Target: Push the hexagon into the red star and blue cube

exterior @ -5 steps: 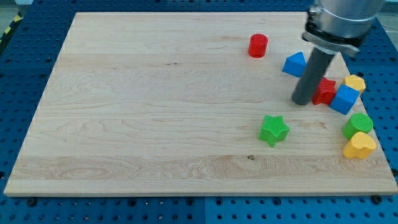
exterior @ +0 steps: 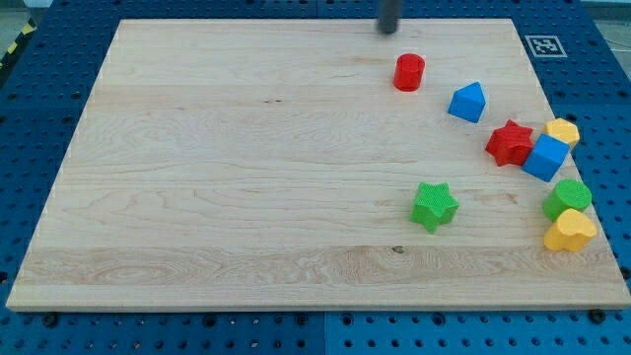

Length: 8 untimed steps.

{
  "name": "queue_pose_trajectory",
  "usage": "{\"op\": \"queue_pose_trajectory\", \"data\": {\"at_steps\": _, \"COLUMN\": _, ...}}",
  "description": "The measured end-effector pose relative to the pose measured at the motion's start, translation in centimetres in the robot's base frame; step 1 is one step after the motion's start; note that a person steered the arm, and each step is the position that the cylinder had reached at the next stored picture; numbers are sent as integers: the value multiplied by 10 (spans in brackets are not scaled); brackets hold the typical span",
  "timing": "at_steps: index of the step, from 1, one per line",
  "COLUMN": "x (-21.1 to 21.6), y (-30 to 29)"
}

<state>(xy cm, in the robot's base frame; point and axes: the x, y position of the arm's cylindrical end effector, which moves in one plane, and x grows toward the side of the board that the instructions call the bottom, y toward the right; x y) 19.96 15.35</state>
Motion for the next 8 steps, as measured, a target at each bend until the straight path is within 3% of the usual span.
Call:
{"op": "queue_pose_trajectory", "data": {"at_steps": 1, "x": 3, "y": 118}}
{"op": "queue_pose_trajectory", "data": {"at_steps": 2, "x": 36, "y": 191}}
{"op": "queue_pose_trajectory", "data": {"at_steps": 4, "x": 52, "y": 192}}
{"op": "queue_pose_trajectory", "data": {"at_steps": 7, "x": 251, "y": 192}}
{"op": "queue_pose_trajectory", "data": {"at_steps": 8, "x": 238, "y": 192}}
